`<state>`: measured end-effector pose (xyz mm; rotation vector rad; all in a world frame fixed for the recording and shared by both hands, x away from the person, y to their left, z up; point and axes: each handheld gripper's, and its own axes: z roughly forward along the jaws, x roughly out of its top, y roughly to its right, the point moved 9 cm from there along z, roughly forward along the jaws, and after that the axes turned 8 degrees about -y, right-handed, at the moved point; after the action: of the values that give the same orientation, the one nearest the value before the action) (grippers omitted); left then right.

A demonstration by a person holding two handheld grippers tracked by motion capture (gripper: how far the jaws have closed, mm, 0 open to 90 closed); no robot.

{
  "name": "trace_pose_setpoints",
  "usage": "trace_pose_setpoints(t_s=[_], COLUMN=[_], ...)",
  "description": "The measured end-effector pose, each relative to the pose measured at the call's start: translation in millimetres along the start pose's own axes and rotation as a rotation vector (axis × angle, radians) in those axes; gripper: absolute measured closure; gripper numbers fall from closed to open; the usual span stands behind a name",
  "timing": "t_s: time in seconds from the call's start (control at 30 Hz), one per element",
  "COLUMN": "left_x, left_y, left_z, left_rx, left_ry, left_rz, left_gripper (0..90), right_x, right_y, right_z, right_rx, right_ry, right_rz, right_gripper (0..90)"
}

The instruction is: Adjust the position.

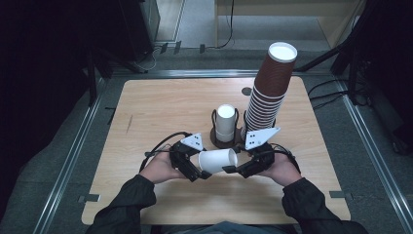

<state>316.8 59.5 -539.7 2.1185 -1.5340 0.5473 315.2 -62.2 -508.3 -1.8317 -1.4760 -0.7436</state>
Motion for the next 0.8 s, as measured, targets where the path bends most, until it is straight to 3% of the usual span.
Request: trace_pose_setpoints(t_s=[0.27, 0.4, 0.53, 0.6, 0.8], left_x=[10.2, 14.3, 18.3, 18.8, 16.7], left_y=[7.3, 9.9, 13.2, 13.4, 13.6], left_z=[-2.3, -1.9, -5.5, -8.2, -9.1], left_rx=[-0.070, -0.069, -0.076, -0.066, -0.079], left_ry=[0.104, 0.126, 0.164, 0.173, 0.156], left_rz=[-0.020, -0.012, -0.009, 0.003, 0.014], left_gripper=[11.0, 13.4, 16.2, 21.7, 28.6], right_x=[11.0, 13.8, 13.3, 13.1, 13.1], right_y=[-4.6, -7.0, -7.2, -7.4, -7.3], right_z=[-7.5, -5.6, -1.9, -1.0, -1.0], right_rx=[0.053, 0.081, 0.096, 0.102, 0.104], right_ry=[0.110, 0.137, 0.133, 0.133, 0.131], right_rz=[0.035, 0.045, 0.056, 0.059, 0.064], right_gripper=[35.6, 35.5, 35.5, 35.7, 36.3])
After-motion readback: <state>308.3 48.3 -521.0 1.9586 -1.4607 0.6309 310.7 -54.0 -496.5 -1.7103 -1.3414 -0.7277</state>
